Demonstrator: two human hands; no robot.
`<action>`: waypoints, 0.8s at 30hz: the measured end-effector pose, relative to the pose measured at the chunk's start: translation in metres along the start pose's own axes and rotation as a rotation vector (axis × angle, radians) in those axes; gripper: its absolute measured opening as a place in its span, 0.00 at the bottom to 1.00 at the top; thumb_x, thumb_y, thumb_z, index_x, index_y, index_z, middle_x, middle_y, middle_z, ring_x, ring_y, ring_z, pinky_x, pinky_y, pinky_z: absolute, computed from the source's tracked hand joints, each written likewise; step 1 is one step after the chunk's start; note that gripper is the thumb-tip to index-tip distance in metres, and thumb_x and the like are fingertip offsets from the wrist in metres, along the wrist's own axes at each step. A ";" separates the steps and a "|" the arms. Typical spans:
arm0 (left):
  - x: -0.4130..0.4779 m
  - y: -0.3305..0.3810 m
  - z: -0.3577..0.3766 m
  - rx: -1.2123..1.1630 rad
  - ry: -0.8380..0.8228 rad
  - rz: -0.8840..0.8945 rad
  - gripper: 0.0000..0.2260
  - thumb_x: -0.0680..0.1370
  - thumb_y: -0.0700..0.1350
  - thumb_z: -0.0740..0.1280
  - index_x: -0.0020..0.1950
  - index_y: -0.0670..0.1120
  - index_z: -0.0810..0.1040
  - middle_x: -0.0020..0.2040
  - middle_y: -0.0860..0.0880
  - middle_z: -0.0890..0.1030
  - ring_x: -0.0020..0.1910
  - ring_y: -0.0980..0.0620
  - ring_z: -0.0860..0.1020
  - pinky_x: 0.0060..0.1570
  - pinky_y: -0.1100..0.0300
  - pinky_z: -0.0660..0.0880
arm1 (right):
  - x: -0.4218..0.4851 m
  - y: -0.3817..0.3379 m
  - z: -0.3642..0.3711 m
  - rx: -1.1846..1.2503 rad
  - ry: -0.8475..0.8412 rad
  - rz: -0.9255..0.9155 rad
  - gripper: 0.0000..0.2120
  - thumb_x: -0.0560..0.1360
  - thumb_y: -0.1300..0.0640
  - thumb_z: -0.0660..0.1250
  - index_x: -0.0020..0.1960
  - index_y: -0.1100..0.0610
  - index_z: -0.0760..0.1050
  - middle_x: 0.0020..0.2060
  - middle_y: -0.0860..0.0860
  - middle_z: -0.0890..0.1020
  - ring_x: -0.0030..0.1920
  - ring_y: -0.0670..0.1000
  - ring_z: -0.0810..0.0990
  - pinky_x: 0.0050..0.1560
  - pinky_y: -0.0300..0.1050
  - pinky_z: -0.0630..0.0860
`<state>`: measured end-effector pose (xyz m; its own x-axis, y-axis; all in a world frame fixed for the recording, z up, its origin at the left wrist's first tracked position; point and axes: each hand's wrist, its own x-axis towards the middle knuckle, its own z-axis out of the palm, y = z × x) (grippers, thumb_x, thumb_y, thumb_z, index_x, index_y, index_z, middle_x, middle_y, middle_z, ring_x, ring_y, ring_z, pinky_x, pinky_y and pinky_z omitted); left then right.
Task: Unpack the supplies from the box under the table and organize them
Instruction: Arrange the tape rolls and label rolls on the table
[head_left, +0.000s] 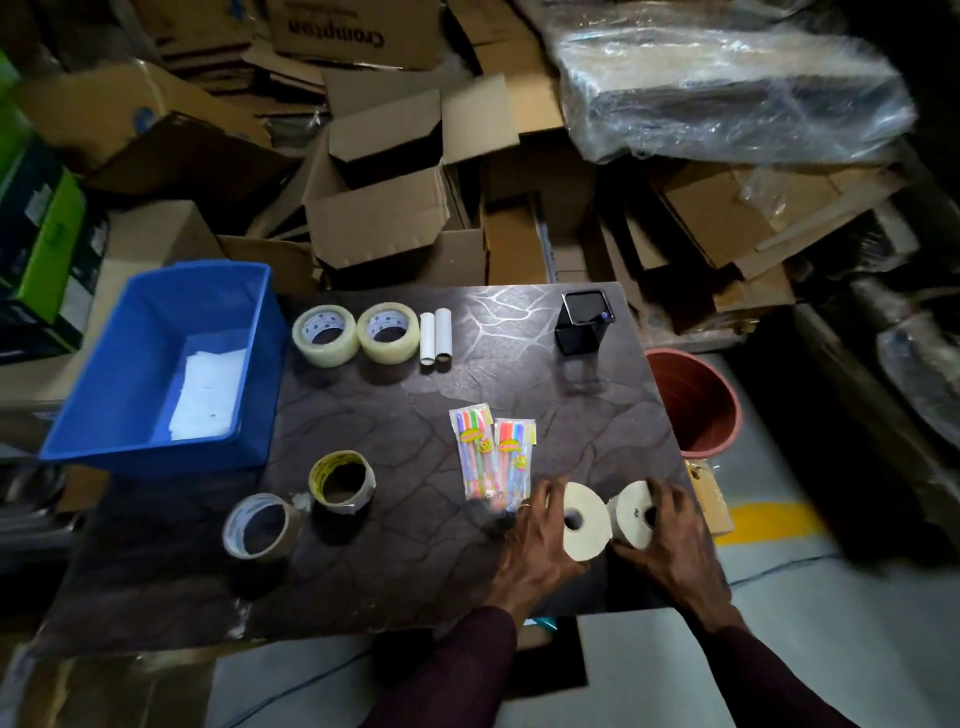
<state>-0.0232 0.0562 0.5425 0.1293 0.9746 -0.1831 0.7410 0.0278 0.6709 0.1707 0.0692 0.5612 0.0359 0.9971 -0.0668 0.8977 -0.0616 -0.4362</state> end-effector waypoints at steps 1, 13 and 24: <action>0.000 -0.001 0.000 0.003 -0.010 0.002 0.43 0.60 0.53 0.76 0.70 0.55 0.59 0.64 0.54 0.65 0.58 0.46 0.73 0.47 0.50 0.76 | -0.001 -0.002 0.000 0.004 0.010 0.003 0.41 0.58 0.48 0.82 0.66 0.59 0.71 0.56 0.59 0.76 0.55 0.62 0.76 0.52 0.55 0.76; 0.004 -0.005 -0.014 -0.039 -0.159 0.038 0.58 0.59 0.61 0.78 0.79 0.55 0.45 0.77 0.53 0.54 0.73 0.48 0.61 0.67 0.51 0.66 | 0.012 -0.002 0.001 -0.225 -0.177 0.068 0.53 0.58 0.30 0.66 0.76 0.54 0.58 0.73 0.60 0.66 0.74 0.62 0.62 0.71 0.60 0.64; 0.109 -0.093 -0.146 -0.636 0.580 -0.373 0.10 0.70 0.58 0.72 0.41 0.53 0.82 0.39 0.56 0.84 0.41 0.55 0.83 0.46 0.54 0.80 | 0.100 -0.145 0.046 0.679 0.094 0.191 0.11 0.78 0.47 0.68 0.43 0.54 0.80 0.40 0.49 0.84 0.42 0.49 0.82 0.46 0.47 0.79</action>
<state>-0.1740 0.1925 0.5654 -0.5196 0.8321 -0.1942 0.1465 0.3107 0.9392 0.0235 0.1754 0.5763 0.2310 0.9637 -0.1335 0.4008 -0.2193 -0.8895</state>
